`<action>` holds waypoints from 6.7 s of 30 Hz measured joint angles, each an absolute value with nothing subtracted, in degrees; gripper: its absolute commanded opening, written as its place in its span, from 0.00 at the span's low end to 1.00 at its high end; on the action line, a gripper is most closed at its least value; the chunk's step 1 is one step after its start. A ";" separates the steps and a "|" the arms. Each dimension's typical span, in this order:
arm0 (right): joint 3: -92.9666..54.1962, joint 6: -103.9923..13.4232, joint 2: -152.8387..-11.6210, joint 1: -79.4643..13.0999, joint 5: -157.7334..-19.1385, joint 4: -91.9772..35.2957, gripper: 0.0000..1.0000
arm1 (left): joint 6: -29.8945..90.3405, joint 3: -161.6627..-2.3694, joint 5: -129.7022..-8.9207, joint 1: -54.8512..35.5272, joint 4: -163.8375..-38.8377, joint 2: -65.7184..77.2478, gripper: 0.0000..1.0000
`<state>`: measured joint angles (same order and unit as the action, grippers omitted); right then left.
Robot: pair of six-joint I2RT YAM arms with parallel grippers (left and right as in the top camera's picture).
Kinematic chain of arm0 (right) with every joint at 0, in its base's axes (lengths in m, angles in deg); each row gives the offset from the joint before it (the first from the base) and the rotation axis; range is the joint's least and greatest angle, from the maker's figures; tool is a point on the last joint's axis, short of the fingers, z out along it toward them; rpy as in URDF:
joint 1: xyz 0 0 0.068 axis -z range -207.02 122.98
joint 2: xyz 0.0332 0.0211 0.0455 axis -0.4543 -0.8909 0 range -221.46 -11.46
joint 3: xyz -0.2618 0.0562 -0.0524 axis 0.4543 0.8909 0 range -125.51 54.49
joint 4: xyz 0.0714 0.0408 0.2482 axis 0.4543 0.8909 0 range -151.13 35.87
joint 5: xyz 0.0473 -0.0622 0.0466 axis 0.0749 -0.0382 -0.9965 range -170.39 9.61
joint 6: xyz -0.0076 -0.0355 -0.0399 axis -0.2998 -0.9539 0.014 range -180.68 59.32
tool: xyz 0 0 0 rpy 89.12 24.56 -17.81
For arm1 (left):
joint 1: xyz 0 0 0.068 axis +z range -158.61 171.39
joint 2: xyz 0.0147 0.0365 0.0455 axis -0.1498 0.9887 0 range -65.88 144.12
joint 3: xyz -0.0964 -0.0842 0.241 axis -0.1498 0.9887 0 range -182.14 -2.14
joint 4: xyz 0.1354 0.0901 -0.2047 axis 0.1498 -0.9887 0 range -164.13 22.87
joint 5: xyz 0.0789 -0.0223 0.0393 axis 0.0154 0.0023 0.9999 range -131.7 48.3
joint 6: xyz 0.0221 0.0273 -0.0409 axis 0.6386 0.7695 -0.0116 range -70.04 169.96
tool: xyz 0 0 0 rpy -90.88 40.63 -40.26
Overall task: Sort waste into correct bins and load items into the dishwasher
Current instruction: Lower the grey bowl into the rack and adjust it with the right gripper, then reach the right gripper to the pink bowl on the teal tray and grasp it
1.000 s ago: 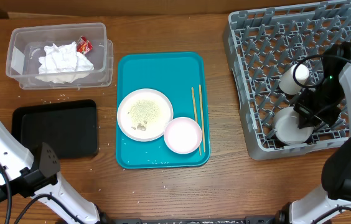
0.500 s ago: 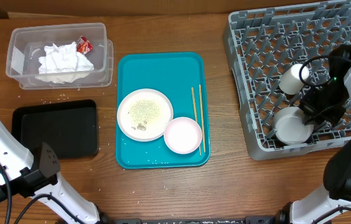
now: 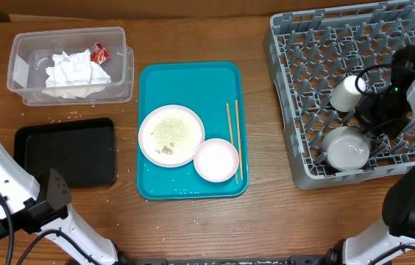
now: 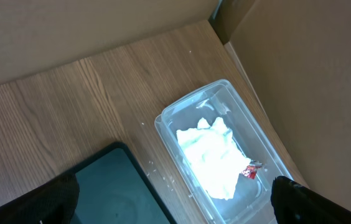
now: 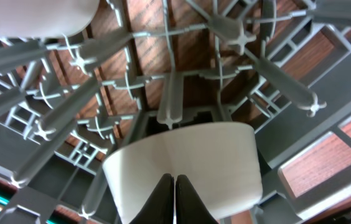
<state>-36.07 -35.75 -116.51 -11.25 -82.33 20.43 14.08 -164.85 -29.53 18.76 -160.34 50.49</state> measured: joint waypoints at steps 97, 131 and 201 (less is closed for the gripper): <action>-28.53 -35.82 -115.77 -16.19 -80.40 27.69 0.05 | 14.06 -164.85 -29.53 18.76 -160.36 50.49 1.00; -29.45 -35.86 -114.48 -15.38 -81.39 14.23 0.04 | 14.06 -164.85 -29.55 18.76 -160.36 50.49 1.00; -17.49 -47.86 -119.03 -80.03 -79.73 -15.02 0.08 | 14.06 -164.85 -29.53 18.76 -160.36 50.49 1.00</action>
<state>-17.49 -47.86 -119.03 -80.03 -79.73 -15.02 14.06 -164.85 -29.53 18.76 -160.36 50.49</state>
